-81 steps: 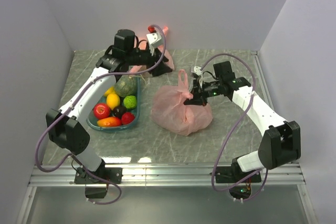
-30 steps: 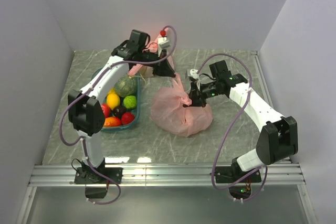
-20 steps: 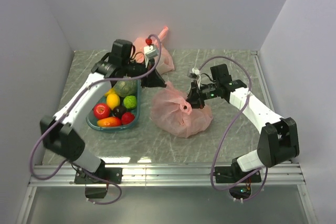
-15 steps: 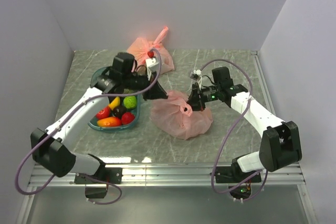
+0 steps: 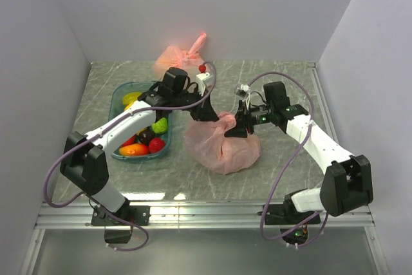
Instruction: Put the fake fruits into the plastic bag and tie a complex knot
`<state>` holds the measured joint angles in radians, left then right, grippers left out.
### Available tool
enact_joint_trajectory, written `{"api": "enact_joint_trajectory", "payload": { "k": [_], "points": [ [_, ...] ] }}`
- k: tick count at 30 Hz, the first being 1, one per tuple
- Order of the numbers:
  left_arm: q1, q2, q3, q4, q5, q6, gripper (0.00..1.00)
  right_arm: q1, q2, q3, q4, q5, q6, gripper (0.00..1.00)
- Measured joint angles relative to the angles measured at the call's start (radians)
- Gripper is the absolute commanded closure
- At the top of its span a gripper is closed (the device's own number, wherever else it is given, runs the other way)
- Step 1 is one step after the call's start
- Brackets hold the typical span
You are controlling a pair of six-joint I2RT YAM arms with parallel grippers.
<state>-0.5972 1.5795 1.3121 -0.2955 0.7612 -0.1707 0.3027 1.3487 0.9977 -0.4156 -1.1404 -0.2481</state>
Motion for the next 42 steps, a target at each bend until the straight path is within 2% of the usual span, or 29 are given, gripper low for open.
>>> {"api": "enact_joint_trajectory", "payload": {
  "k": [1, 2, 6, 12, 19, 20, 23, 24, 26, 27, 30, 35, 39, 42],
  "points": [
    [-0.004, 0.005, 0.006, 0.002, 0.000, -0.008, 1.00, 0.000, 0.000, 0.002, -0.009, 0.005, 0.000, 0.12],
    [-0.008, 0.010, 0.013, 0.004, 0.000, -0.013, 1.00, 0.000, 0.001, 0.005, -0.018, 0.009, 0.000, 0.10],
    [-0.015, 0.023, 0.037, 0.021, 0.000, -0.035, 1.00, -0.001, -0.021, 0.001, -0.011, 0.038, -0.003, 0.07],
    [-0.022, 0.026, 0.045, 0.030, -0.009, -0.055, 1.00, 0.007, -0.143, -0.039, 0.095, 0.092, 0.105, 0.05],
    [-0.027, 0.071, 0.077, 0.023, -0.026, -0.060, 1.00, 0.039, -0.163, -0.076, 0.222, 0.220, 0.208, 0.05],
    [-0.027, 0.075, 0.080, 0.021, -0.026, -0.060, 1.00, 0.040, -0.169, -0.085, 0.231, 0.240, 0.214, 0.08],
    [-0.027, 0.075, 0.086, 0.009, -0.026, -0.055, 1.00, 0.040, -0.183, -0.091, 0.257, 0.290, 0.241, 0.34],
    [-0.027, 0.075, 0.090, 0.001, -0.026, -0.050, 1.00, 0.040, -0.185, -0.091, 0.267, 0.302, 0.251, 0.50],
    [-0.027, 0.074, 0.098, -0.019, -0.027, -0.032, 1.00, 0.040, -0.185, -0.091, 0.287, 0.336, 0.276, 0.65],
    [-0.027, 0.074, 0.101, -0.026, -0.029, -0.024, 1.00, 0.040, -0.184, -0.091, 0.289, 0.347, 0.288, 0.79],
    [-0.021, 0.067, 0.102, -0.055, -0.044, 0.004, 1.00, 0.040, -0.166, -0.091, 0.295, 0.379, 0.325, 1.00],
    [0.015, 0.016, 0.102, -0.119, -0.080, 0.051, 1.00, 0.036, -0.103, -0.091, 0.293, 0.398, 0.386, 1.00],
    [0.064, -0.042, 0.108, -0.150, -0.089, 0.083, 1.00, 0.032, -0.083, -0.091, 0.275, 0.398, 0.415, 0.90],
    [0.100, -0.079, 0.126, -0.167, -0.064, 0.108, 1.00, 0.028, -0.083, -0.091, 0.274, 0.392, 0.419, 0.90]
  ]
}}
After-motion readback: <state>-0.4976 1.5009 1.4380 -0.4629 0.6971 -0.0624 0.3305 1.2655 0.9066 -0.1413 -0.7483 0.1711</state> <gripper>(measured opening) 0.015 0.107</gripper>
